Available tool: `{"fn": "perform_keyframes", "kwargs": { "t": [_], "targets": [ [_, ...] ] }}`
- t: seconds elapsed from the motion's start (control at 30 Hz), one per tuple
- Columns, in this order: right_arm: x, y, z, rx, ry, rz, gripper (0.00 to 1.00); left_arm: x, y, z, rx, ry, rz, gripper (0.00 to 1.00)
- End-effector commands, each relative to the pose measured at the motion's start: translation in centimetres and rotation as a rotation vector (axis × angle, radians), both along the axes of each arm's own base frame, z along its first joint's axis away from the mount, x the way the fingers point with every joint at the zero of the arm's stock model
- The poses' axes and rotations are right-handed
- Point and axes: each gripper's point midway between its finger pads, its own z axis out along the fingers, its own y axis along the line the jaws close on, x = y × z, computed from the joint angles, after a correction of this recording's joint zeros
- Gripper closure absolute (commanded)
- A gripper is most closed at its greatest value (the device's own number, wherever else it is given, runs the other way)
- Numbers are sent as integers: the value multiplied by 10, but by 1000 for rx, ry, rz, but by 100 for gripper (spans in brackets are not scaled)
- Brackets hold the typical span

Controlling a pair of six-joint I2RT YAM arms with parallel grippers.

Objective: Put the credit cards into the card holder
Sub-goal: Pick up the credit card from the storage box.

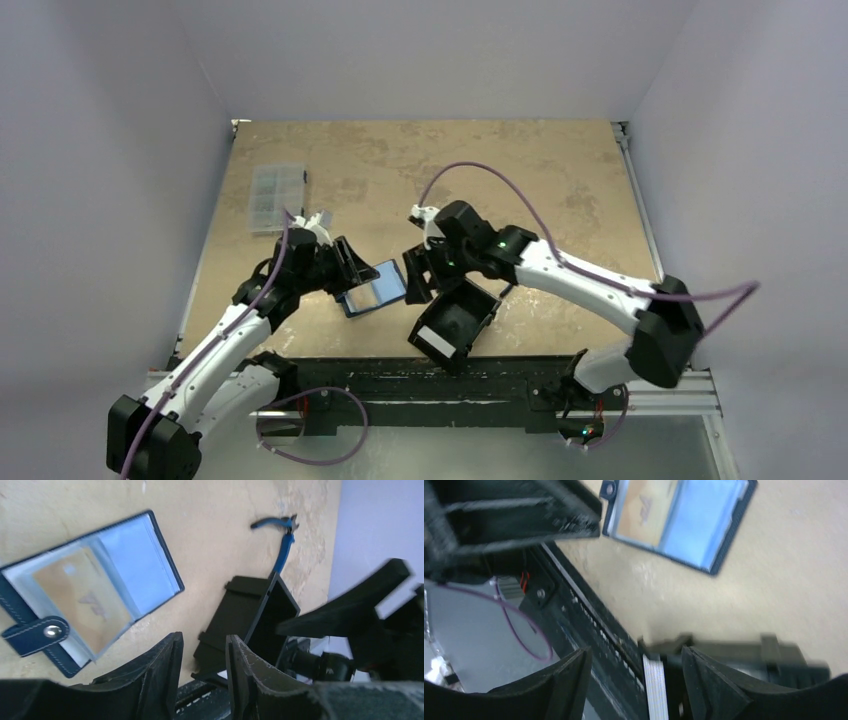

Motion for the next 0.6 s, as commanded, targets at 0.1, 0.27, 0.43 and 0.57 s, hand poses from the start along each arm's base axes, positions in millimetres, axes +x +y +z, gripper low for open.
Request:
{"fn": "perform_keyframes", "kwargs": {
  "t": [0.1, 0.27, 0.43, 0.57],
  "targets": [
    [-53, -74, -7, -111, 55, -29, 20, -13, -29, 2, -165, 2, -124, 57],
    [-69, -76, -21, -58, 112, -31, 14, -10, -30, 2, -174, 2, -110, 54],
    [-70, -68, -37, -61, 123, -7, 13, -9, -30, 1, -161, 10, -120, 52],
    [-72, -57, -48, -64, 144, 21, 13, -10, -29, 1, -151, 11, -121, 51]
  ]
}}
